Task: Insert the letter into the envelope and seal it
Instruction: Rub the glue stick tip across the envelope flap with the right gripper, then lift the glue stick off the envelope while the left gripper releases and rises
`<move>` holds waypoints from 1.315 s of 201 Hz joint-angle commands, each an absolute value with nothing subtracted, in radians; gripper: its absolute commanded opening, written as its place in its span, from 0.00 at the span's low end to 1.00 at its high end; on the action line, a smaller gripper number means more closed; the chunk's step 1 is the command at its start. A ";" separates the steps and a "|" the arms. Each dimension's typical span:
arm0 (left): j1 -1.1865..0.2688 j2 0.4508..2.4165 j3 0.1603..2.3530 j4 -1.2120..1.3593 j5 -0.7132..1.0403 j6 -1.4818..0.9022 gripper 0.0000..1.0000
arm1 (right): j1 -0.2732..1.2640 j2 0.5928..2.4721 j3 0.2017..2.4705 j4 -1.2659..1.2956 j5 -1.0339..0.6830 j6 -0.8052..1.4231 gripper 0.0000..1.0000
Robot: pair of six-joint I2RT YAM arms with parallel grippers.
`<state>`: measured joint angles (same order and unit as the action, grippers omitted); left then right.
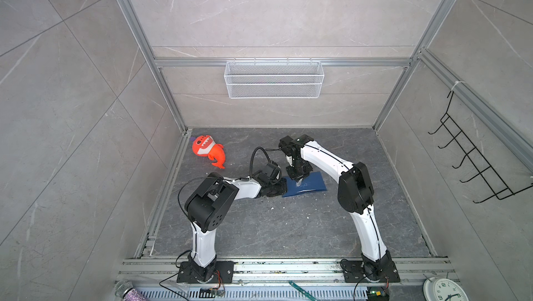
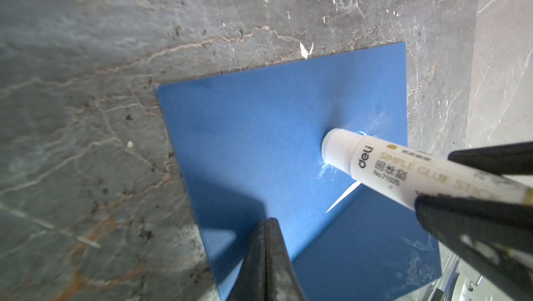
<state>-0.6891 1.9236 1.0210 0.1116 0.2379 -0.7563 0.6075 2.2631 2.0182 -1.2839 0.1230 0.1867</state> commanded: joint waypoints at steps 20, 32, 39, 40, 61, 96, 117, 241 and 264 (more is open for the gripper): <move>-0.691 1.987 0.983 -0.021 0.181 -0.761 0.00 | 0.547 2.275 1.949 -1.330 0.253 0.165 0.00; -0.691 1.987 0.981 -0.019 0.181 -0.762 0.00 | 0.538 2.271 1.936 -1.328 0.263 0.163 0.00; -0.690 1.987 0.980 -0.017 0.181 -0.762 0.00 | 0.533 2.268 1.925 -1.324 0.265 0.160 0.00; -0.690 1.987 0.980 -0.018 0.180 -0.762 0.00 | 0.532 2.267 1.924 -1.323 0.265 0.160 0.00; -0.690 1.984 0.978 -0.018 0.181 -0.762 0.00 | 0.510 2.253 1.894 -1.310 0.274 0.157 0.00; -0.691 1.979 0.973 -0.018 0.177 -0.761 0.00 | 0.469 2.238 1.848 -1.301 0.298 0.153 0.00; -0.691 1.977 0.973 -0.018 0.178 -0.763 0.00 | 0.457 2.238 1.840 -1.302 0.297 0.160 0.00; -0.692 1.962 0.958 -0.023 0.160 -0.769 0.00 | 0.457 1.868 1.807 -1.110 0.102 0.208 0.00; -0.695 1.956 0.956 -0.026 0.151 -0.771 0.00 | 0.456 1.709 1.725 -1.009 0.067 0.207 0.00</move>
